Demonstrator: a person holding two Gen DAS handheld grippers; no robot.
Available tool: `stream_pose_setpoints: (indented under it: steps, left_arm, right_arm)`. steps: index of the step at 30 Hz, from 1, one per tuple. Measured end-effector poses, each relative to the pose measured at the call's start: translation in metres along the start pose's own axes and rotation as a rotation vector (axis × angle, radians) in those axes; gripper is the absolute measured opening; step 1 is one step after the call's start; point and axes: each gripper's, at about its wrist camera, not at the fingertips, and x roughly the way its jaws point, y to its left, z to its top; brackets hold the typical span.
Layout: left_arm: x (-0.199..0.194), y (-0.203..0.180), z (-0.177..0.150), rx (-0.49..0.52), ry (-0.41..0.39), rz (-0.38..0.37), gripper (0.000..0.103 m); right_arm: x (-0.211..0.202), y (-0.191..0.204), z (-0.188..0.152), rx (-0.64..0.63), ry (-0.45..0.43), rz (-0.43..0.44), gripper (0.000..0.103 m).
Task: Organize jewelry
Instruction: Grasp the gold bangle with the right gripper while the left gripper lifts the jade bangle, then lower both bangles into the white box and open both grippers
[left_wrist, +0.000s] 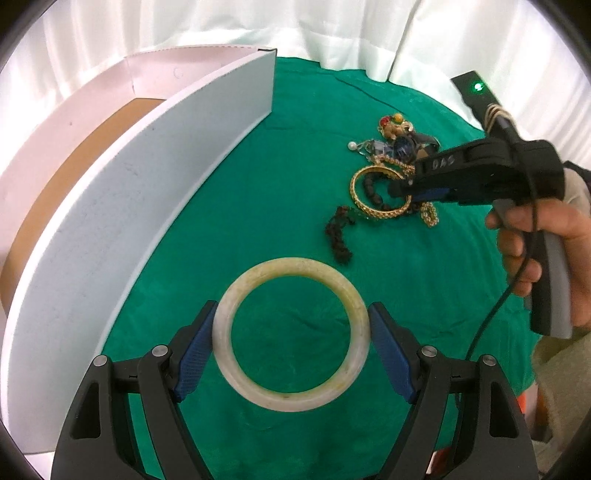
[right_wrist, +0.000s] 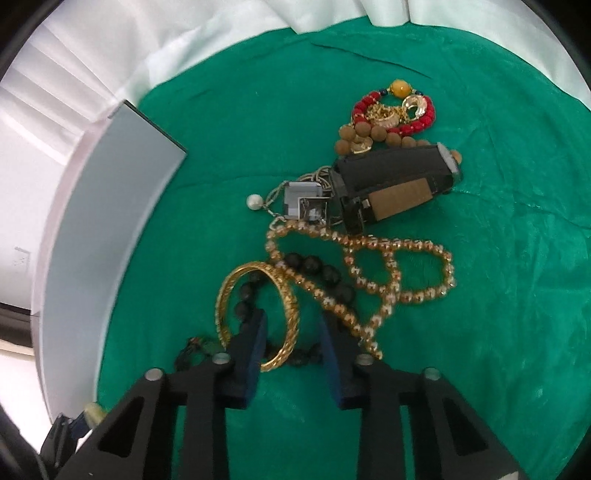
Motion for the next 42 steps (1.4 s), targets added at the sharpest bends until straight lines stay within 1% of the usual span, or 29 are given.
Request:
stream_pose_setpoints:
  steps: [1, 2, 3, 5, 10, 12, 14, 16, 18, 20, 22, 24, 28, 30, 33, 36, 37, 38, 39, 41, 42]
  left_arm:
    - [-0.001, 0.000, 0.000, -0.001, -0.002, -0.001, 0.081]
    - [-0.003, 0.001, 0.000, -0.003, -0.005, -0.002, 0.081]
    - [-0.008, 0.003, 0.001, -0.006, -0.014, -0.004, 0.081]
    - [-0.019, 0.007, 0.001, -0.011, -0.032, -0.009, 0.081]
    - [-0.069, 0.027, 0.008, -0.072, -0.107, -0.058, 0.081]
    - [-0.095, 0.045, 0.014, -0.105, -0.136, -0.082, 0.081]
    - [-0.118, 0.066, 0.019, -0.137, -0.172, -0.076, 0.081]
    - [-0.138, 0.092, 0.026, -0.168, -0.205, -0.041, 0.081]
    - [-0.149, 0.122, 0.032, -0.214, -0.228, 0.025, 0.081]
    - [-0.150, 0.153, 0.035, -0.267, -0.235, 0.089, 0.081]
    - [-0.143, 0.181, 0.033, -0.326, -0.222, 0.134, 0.081]
    - [-0.129, 0.206, 0.032, -0.368, -0.199, 0.169, 0.081]
    - [-0.086, 0.252, 0.017, -0.465, -0.106, 0.215, 0.081]
    - [-0.070, 0.272, 0.008, -0.504, -0.063, 0.227, 0.081]
    - [-0.054, 0.282, -0.002, -0.538, -0.025, 0.234, 0.081]
    - [-0.045, 0.284, -0.011, -0.548, 0.006, 0.243, 0.083]
    - [-0.046, 0.282, -0.011, -0.539, 0.003, 0.262, 0.083]
    - [-0.047, 0.280, -0.012, -0.534, 0.000, 0.270, 0.086]
    - [-0.048, 0.280, -0.013, -0.536, -0.004, 0.267, 0.089]
    - [-0.055, 0.282, -0.011, -0.546, -0.030, 0.258, 0.090]
    - [-0.059, 0.280, -0.007, -0.543, -0.048, 0.266, 0.091]
  right_arm:
    - [0.002, 0.002, 0.000, -0.013, 0.000, -0.008, 0.008]
    - [0.002, 0.003, -0.001, -0.023, -0.005, -0.010, 0.007]
    - [-0.001, 0.003, -0.001, -0.024, -0.015, -0.008, 0.007]
    - [-0.016, 0.007, -0.007, -0.034, -0.062, 0.012, 0.007]
    - [-0.070, 0.025, -0.016, -0.050, -0.154, 0.116, 0.007]
    - [-0.092, 0.046, -0.016, -0.082, -0.179, 0.166, 0.007]
    - [-0.108, 0.079, -0.009, -0.128, -0.190, 0.226, 0.007]
    - [-0.118, 0.121, 0.001, -0.186, -0.191, 0.291, 0.007]
    - [-0.123, 0.153, 0.005, -0.230, -0.183, 0.341, 0.007]
    - [-0.114, 0.193, 0.009, -0.275, -0.165, 0.395, 0.007]
    - [-0.100, 0.231, 0.008, -0.306, -0.132, 0.435, 0.007]
    - [-0.080, 0.260, 0.011, -0.326, -0.089, 0.459, 0.007]
    - [-0.024, 0.302, 0.009, -0.353, -0.011, 0.426, 0.007]
    - [-0.001, 0.307, 0.002, -0.342, 0.031, 0.418, 0.007]
    - [0.024, 0.313, -0.007, -0.366, 0.060, 0.372, 0.008]
    - [0.032, 0.317, -0.016, -0.416, 0.045, 0.315, 0.011]
    - [0.033, 0.318, -0.014, -0.434, 0.031, 0.295, 0.018]
    - [0.034, 0.318, -0.015, -0.455, 0.011, 0.275, 0.039]
    - [0.033, 0.317, -0.013, -0.462, -0.004, 0.265, 0.055]
    - [0.029, 0.314, -0.010, -0.455, -0.028, 0.271, 0.056]
    - [0.026, 0.313, -0.010, -0.454, -0.036, 0.267, 0.057]
